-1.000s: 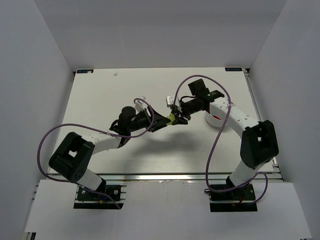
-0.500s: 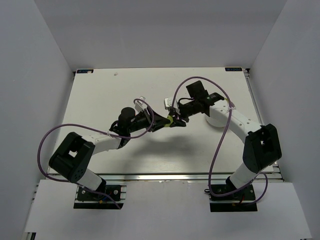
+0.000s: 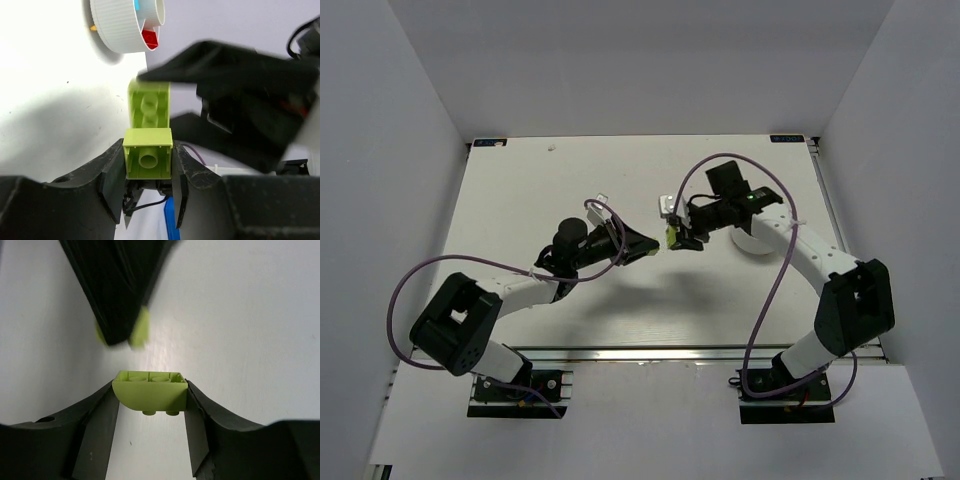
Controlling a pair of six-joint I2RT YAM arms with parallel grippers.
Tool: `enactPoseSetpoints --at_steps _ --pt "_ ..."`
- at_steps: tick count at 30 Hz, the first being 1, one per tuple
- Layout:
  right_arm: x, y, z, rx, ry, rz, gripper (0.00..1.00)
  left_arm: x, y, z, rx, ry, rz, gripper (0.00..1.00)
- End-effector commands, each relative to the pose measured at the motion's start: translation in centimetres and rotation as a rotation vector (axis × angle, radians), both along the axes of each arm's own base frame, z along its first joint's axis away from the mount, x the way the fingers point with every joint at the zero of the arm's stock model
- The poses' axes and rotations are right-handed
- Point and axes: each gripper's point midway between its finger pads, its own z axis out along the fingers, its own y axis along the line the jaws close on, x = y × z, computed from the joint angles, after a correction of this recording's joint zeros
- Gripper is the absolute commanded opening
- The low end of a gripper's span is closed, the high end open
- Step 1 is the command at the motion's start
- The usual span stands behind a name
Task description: Sort the legos into containers by color
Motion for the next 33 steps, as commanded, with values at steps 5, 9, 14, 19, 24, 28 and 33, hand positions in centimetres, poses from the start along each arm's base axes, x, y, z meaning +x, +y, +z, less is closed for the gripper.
enactPoseSetpoints --at_steps 5,9,14,19,24,28,33 --pt "3.7 -7.7 2.2 -0.067 -0.164 -0.202 0.00 -0.8 1.0 1.2 0.018 -0.063 0.011 0.12" --pt "5.2 -11.3 3.3 -0.077 -0.279 -0.349 0.00 -0.9 1.1 0.9 0.030 -0.061 0.007 0.12" --pt "6.4 -17.1 3.1 -0.160 -0.324 -0.466 0.00 -1.2 1.3 0.8 0.041 -0.067 0.007 0.12" --pt "8.5 -21.5 4.1 -0.200 -0.382 -0.597 0.00 -1.4 1.4 0.5 0.049 -0.065 0.001 0.12" --pt "10.4 -23.3 3.4 -0.238 -0.400 -0.629 0.02 -1.4 1.2 0.5 0.049 -0.068 -0.015 0.13" --pt "11.6 -23.8 2.8 -0.261 -0.403 -0.645 0.09 -1.5 1.2 0.4 0.052 -0.069 -0.017 0.13" --pt "13.2 -25.5 2.2 -0.282 -0.386 -0.690 0.10 -1.8 1.4 0.3 0.051 -0.067 -0.014 0.13"
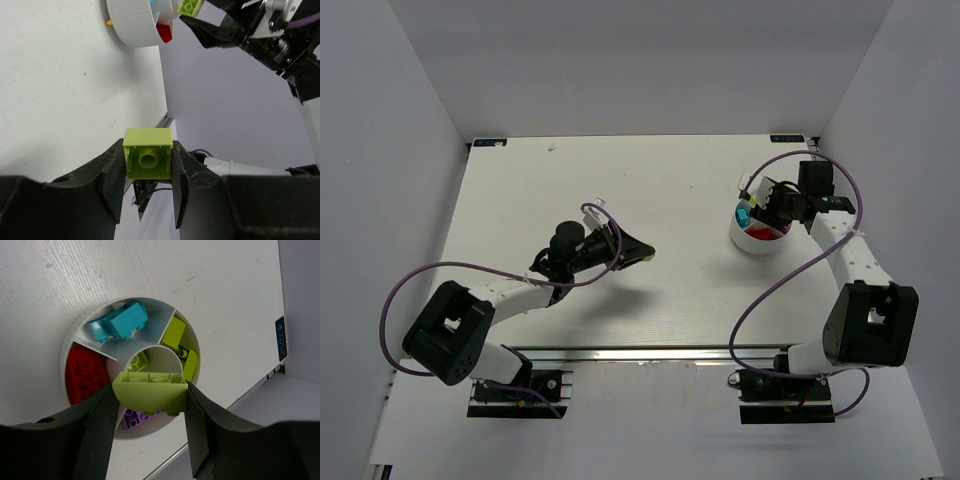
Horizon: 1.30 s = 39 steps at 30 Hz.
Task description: Sort the legos into containers by color
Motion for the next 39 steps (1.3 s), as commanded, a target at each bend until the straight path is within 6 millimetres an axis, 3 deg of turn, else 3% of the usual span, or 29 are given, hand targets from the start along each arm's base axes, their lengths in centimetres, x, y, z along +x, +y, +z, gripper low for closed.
enactPoseSetpoints --at_steps 1,8,20,28,39 --pt "2.6 -1.4 3.1 -0.020 -0.102 -0.036 0.10 -0.6 0.4 1.1 -0.011 -0.042 -0.010 0.13" --pt "3.3 -2.7 2.7 -0.016 -0.081 -0.054 0.16 -0.7 0.4 1.1 -0.012 -0.042 -0.005 0.13" --pt "3.3 -2.1 1.1 0.023 -0.028 -0.045 0.36 -0.6 0.4 1.2 -0.014 -0.039 -0.002 0.13" --pt "2.9 -1.8 0.7 0.034 -0.014 -0.031 0.54 -0.5 0.4 1.2 -0.012 -0.036 -0.001 0.13" --pt "2.2 -1.4 0.8 0.049 -0.006 -0.011 0.66 -0.3 0.2 1.1 -0.010 -0.036 -0.006 0.14"
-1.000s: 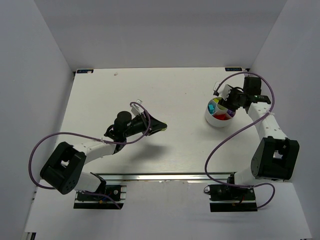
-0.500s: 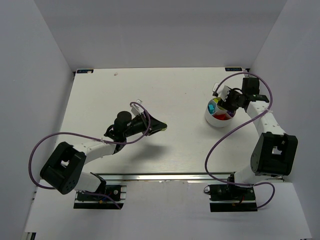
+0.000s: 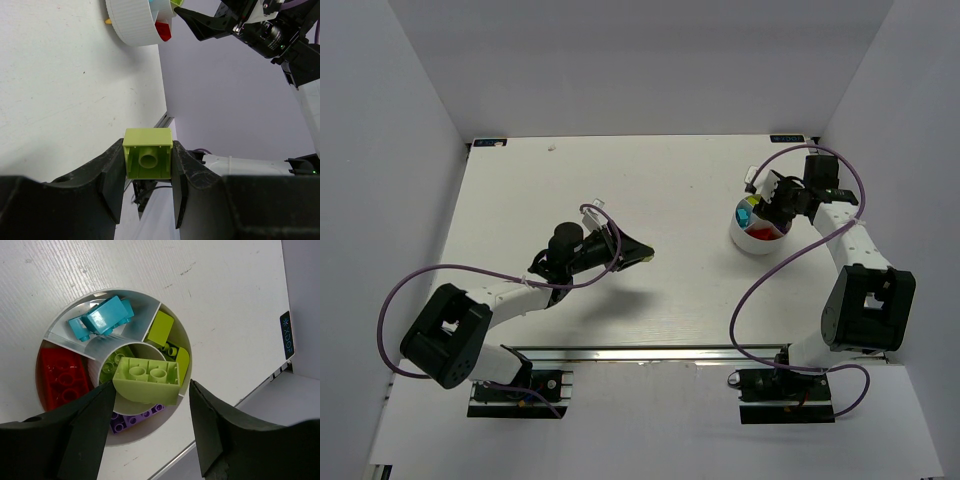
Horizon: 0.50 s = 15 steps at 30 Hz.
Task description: Sort the legos into containers by color
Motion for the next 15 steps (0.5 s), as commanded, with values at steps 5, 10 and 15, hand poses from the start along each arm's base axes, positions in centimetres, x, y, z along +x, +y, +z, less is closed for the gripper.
enactPoseSetpoints --at_steps 5,10,15 --pt "0.0 0.4 1.9 0.022 -0.032 0.020 0.66 0.0 0.0 1.1 -0.010 -0.036 -0.007 0.13" --pt "-0.3 0.8 3.3 0.039 -0.050 0.031 0.66 0.0 -0.1 1.2 -0.013 -0.038 -0.008 0.13" --pt "-0.7 1.7 6.6 0.096 -0.097 0.039 0.65 0.1 -0.2 1.4 -0.015 -0.045 -0.010 0.14"
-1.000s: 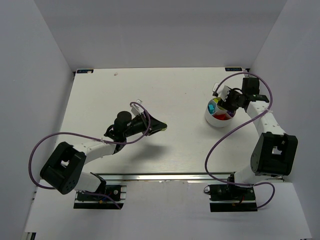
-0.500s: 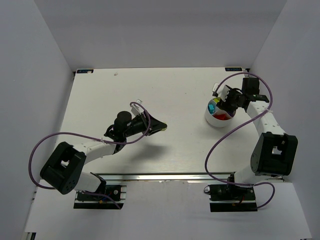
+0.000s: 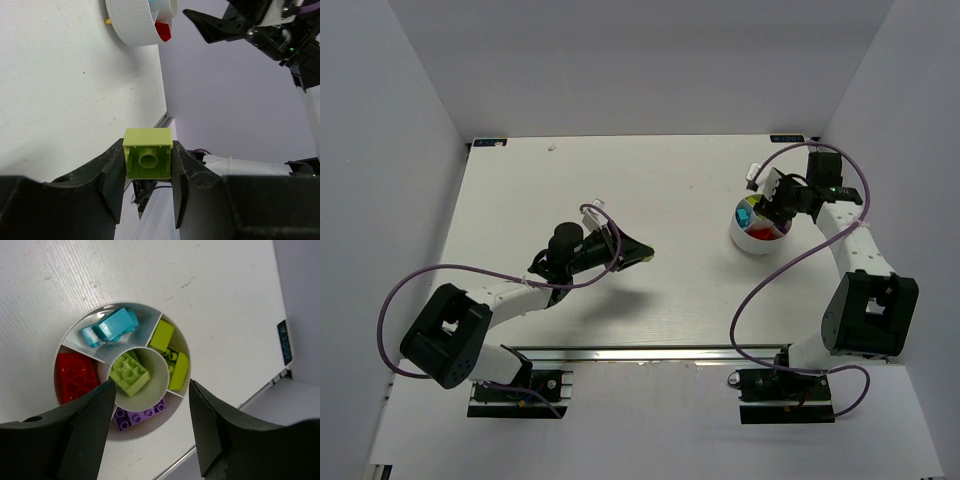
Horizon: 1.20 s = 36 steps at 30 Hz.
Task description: Sort the legos into containers by color
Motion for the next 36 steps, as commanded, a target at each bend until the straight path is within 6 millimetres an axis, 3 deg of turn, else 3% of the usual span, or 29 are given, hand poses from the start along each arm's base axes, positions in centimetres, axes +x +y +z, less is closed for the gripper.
enactPoseSetpoints --at_steps 1,10,13,14,17,18,22,23,24,28,31,36 --pt "0.2 1.0 6.4 0.070 -0.120 0.011 0.65 0.1 -0.2 1.4 -0.015 -0.044 -0.011 0.14" --pt "0.0 2.4 8.9 0.182 -0.111 0.003 0.65 0.4 -0.6 1.8 -0.026 -0.052 -0.023 0.14" --pt "-2.1 4.9 9.6 0.313 0.009 0.085 0.66 0.4 -1.1 2.5 -0.033 -0.082 -0.051 0.17" --pt "-5.2 7.4 10.3 0.437 0.136 0.174 0.68 0.3 -1.3 2.7 -0.037 -0.095 -0.062 0.19" --pt "-9.2 11.4 9.4 0.581 0.367 0.302 0.73 -0.4 -2.6 4.3 -0.078 -0.169 -0.133 0.24" --pt "-11.1 13.8 8.6 0.614 0.475 0.351 0.76 -0.9 -3.1 5.2 -0.097 -0.226 -0.168 0.27" --pt "-13.3 17.5 9.6 0.791 0.678 0.300 0.77 -2.8 -4.1 6.2 -0.085 -0.444 -0.231 0.29" --pt "-13.8 18.3 9.8 0.792 0.689 0.318 0.77 -3.4 -3.5 5.5 -0.068 -0.503 -0.236 0.29" --pt "-14.2 18.6 10.1 0.801 0.693 0.325 0.77 -3.9 -3.2 6.7 -0.100 -0.605 -0.228 0.29" --pt "-14.0 19.4 11.2 0.832 0.716 0.330 0.77 -5.2 -1.4 6.6 -0.070 -0.841 -0.176 0.28" --pt "-12.9 19.7 11.7 0.866 0.761 0.243 0.76 -4.5 -0.8 4.8 0.099 -0.986 -0.139 0.25" --pt "-13.3 21.6 11.2 0.915 0.905 0.019 0.73 -3.0 -1.3 3.3 0.394 -1.067 -0.115 0.23"
